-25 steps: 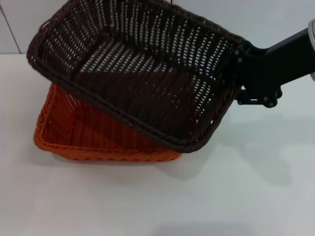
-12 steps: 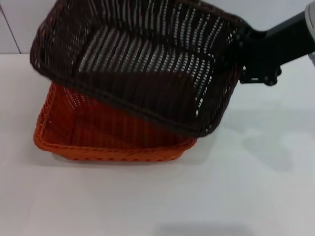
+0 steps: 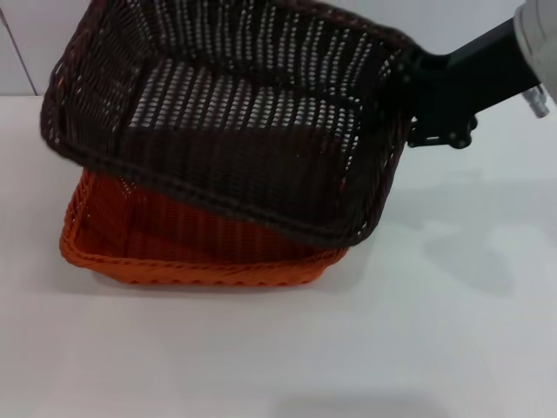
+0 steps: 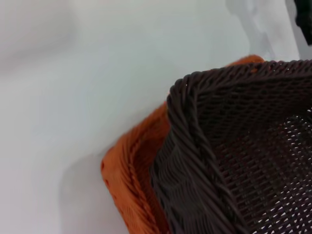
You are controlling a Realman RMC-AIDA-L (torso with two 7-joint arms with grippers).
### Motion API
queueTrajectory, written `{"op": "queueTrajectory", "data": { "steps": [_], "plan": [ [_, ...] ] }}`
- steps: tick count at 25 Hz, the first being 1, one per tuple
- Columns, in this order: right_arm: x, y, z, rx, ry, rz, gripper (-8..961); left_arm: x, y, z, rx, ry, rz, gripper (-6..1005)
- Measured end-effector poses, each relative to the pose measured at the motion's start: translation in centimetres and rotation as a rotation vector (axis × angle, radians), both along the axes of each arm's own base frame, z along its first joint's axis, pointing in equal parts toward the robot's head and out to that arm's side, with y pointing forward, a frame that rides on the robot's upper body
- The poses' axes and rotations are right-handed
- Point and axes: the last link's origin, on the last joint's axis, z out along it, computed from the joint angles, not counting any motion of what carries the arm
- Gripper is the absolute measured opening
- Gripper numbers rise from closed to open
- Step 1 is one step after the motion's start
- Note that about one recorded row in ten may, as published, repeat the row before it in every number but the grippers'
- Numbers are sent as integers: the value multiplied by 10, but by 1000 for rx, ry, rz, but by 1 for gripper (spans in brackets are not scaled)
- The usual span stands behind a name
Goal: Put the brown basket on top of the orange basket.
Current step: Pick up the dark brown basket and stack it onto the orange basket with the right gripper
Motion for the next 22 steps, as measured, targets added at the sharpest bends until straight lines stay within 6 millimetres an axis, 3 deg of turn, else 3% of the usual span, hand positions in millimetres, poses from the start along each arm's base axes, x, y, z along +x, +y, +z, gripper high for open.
{"op": "queueTrajectory", "data": {
  "steps": [6, 22],
  "plan": [
    [2, 0, -12, -44, -26, 26, 156, -4, -4, 4, 26, -6, 17, 649],
    [13, 17, -21, -35, -55, 34, 156, -6, -8, 14, 104, -38, 28, 648]
  ]
}}
